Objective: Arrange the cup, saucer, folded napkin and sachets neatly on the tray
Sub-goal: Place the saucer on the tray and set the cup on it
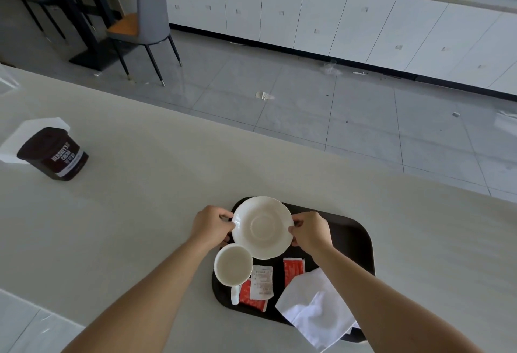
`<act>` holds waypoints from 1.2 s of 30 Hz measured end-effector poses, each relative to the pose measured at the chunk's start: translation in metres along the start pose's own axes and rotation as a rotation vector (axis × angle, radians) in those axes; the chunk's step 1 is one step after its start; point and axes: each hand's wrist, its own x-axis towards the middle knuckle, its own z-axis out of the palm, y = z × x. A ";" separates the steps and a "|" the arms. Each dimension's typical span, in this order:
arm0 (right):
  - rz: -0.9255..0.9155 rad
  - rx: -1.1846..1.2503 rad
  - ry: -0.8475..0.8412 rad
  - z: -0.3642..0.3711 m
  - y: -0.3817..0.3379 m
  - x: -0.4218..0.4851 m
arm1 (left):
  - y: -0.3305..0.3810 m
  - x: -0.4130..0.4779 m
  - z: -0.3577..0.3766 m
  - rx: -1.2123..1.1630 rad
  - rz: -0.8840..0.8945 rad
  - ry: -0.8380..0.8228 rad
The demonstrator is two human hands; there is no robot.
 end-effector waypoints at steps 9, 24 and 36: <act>0.059 0.113 0.044 0.007 0.005 -0.004 | -0.023 0.005 0.001 -0.074 -0.039 0.055; 0.101 0.171 -0.007 0.013 0.009 -0.019 | -0.042 0.000 0.009 -0.301 -0.101 0.041; -0.249 0.066 0.024 0.061 -0.004 -0.125 | -0.108 -0.006 0.004 0.688 0.463 0.351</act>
